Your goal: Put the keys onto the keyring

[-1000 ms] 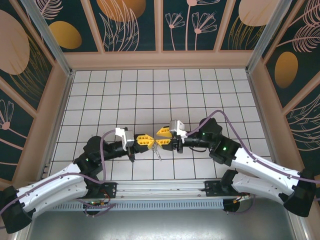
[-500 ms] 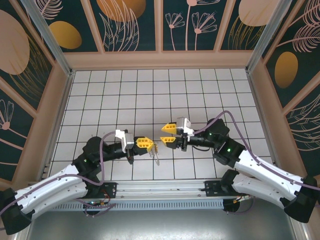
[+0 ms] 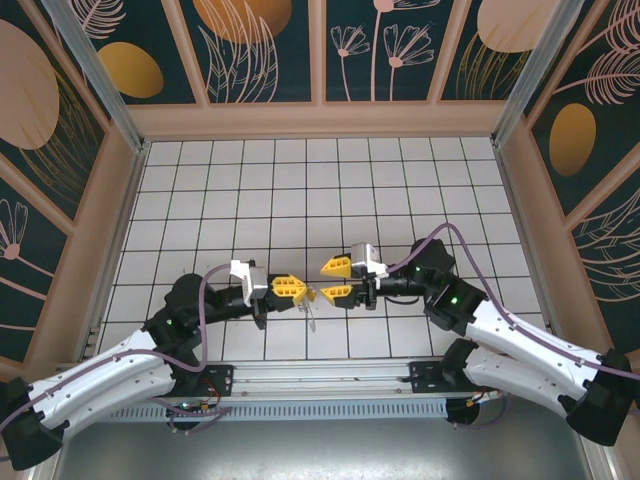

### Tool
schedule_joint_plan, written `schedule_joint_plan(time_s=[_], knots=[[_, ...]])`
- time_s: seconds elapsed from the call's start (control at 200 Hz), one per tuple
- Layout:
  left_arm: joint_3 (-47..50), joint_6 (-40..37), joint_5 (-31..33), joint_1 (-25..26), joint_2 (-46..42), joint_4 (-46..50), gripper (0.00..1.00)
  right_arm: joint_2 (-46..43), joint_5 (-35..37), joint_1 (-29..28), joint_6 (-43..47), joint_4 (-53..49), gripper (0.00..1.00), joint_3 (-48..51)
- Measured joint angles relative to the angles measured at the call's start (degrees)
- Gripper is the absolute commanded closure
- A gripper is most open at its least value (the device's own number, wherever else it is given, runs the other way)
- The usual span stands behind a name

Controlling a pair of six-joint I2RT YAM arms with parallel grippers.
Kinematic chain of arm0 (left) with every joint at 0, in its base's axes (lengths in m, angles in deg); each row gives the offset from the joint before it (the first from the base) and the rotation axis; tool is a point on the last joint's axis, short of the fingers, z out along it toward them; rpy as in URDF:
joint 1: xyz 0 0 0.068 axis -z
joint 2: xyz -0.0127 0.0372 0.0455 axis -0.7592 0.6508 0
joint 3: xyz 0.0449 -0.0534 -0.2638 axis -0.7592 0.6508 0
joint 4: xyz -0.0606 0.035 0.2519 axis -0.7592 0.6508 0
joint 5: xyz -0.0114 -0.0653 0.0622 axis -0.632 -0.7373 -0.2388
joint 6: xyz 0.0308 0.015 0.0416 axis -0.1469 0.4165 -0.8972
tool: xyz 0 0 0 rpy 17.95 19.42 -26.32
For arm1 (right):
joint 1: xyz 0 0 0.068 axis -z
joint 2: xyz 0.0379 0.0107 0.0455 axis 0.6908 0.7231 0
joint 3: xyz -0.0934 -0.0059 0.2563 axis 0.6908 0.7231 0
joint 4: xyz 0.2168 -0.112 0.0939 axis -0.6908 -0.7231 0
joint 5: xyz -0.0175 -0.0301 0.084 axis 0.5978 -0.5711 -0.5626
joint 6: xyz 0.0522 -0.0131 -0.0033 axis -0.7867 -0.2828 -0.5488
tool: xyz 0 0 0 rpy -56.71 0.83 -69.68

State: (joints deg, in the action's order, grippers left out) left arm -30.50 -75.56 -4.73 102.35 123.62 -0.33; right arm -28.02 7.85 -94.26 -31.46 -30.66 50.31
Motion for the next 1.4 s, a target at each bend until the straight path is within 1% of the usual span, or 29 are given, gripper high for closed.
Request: schedule_joint_plan(time_s=[0.12,0.245,0.41,0.576,0.676,0.776,1.051,1.206,1.261,1.401], knots=[[-0.07,0.00,-0.02,0.00,0.66,-0.02,1.00,1.36,-1.49,0.00,-0.28,1.11,0.63,0.00],[-0.07,0.00,0.00,0.00,1.16,0.00,1.00,2.73,-2.21,0.02,-0.50,1.31,0.69,0.00],[-0.07,0.00,-0.02,0.00,1.22,-0.02,1.00,3.48,-2.69,0.00,-0.39,1.29,0.75,0.00],[-0.07,0.00,-0.50,0.00,1.22,-0.02,1.00,4.17,-3.06,0.02,-0.35,1.22,0.89,0.00],[-0.09,0.00,-0.44,0.00,1.22,-0.02,1.00,4.48,-3.10,0.02,-0.11,1.18,0.96,0.00],[-0.11,0.00,-0.46,0.00,1.20,-0.02,1.00,4.66,-3.08,0.00,0.13,1.03,1.00,0.00],[-0.37,-0.11,-0.72,0.00,1.36,-0.02,1.00,5.35,-3.02,0.00,0.31,0.33,1.00,0.00],[-2.47,-0.85,-0.70,0.00,3.52,0.44,1.00,4.85,-2.56,0.02,0.94,-0.68,1.00,0.00],[-2.99,-1.27,-0.63,0.00,3.98,0.46,1.00,4.57,-2.36,0.02,1.29,-0.85,0.98,-0.02],[-3.19,-2.12,0.11,0.00,4.72,0.39,1.00,3.98,-0.61,0.02,1.60,-1.14,0.88,-0.02]])
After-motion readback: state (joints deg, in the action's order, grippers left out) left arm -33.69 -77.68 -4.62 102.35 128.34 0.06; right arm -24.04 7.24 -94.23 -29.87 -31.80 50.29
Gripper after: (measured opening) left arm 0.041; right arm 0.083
